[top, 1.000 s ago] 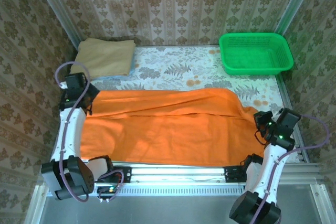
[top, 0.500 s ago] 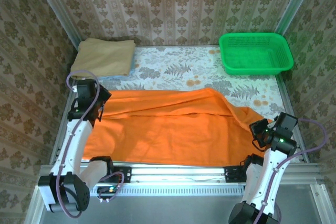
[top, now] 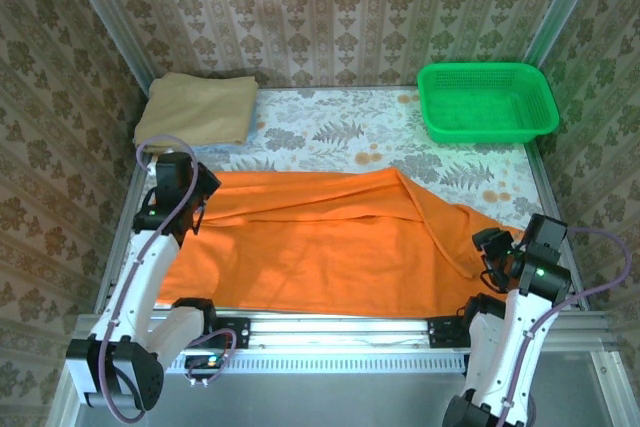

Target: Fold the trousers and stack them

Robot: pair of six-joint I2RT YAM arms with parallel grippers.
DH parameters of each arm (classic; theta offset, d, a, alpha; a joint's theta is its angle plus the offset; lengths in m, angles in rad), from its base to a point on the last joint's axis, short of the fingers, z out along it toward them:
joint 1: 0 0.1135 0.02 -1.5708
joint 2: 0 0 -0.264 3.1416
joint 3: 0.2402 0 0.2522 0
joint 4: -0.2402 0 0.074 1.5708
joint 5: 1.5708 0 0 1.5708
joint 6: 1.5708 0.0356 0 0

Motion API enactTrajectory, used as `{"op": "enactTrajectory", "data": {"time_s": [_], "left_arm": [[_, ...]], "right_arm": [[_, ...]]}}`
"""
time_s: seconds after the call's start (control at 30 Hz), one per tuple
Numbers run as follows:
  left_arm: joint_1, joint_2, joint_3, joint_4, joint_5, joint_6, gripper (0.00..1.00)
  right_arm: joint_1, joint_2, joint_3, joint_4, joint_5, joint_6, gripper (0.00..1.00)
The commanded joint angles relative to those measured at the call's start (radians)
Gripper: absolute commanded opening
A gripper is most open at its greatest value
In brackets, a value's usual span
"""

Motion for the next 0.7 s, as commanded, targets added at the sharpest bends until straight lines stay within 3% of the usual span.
{"op": "enactTrajectory", "data": {"time_s": [0.0,0.03,0.13,0.17,0.27,0.33,0.43,0.5,0.67], "left_arm": [[0.016,0.015,0.02,0.0,0.016,0.012,0.0],[0.026,0.02,0.022,0.0,0.024,0.01,0.0],[0.046,0.031,0.027,-0.006,0.035,0.018,0.0],[0.056,0.035,0.027,-0.006,0.045,0.019,0.0],[0.096,0.047,0.019,-0.007,0.082,0.014,0.0],[0.128,0.057,0.016,-0.007,0.109,0.005,0.0],[0.189,0.096,0.04,-0.036,0.163,0.009,0.0],[0.231,0.128,0.056,-0.064,0.185,0.016,0.0],[0.307,0.199,0.077,-0.104,0.237,0.031,0.0]], "right_arm": [[0.073,0.015,0.05,0.085,-0.032,0.095,0.54],[0.144,0.044,0.042,0.164,-0.03,0.138,0.54],[0.503,0.3,0.102,0.342,0.142,0.123,0.56],[0.624,0.441,0.183,0.351,0.21,0.058,0.57],[0.852,0.849,0.507,0.289,0.366,-0.2,0.58],[0.924,1.102,0.742,0.202,0.502,-0.351,0.58],[0.977,1.389,1.016,0.151,0.589,-0.572,0.57],[0.982,1.496,1.126,0.142,0.577,-0.695,0.58],[0.973,1.651,1.295,0.138,0.409,-0.925,0.62]]}}
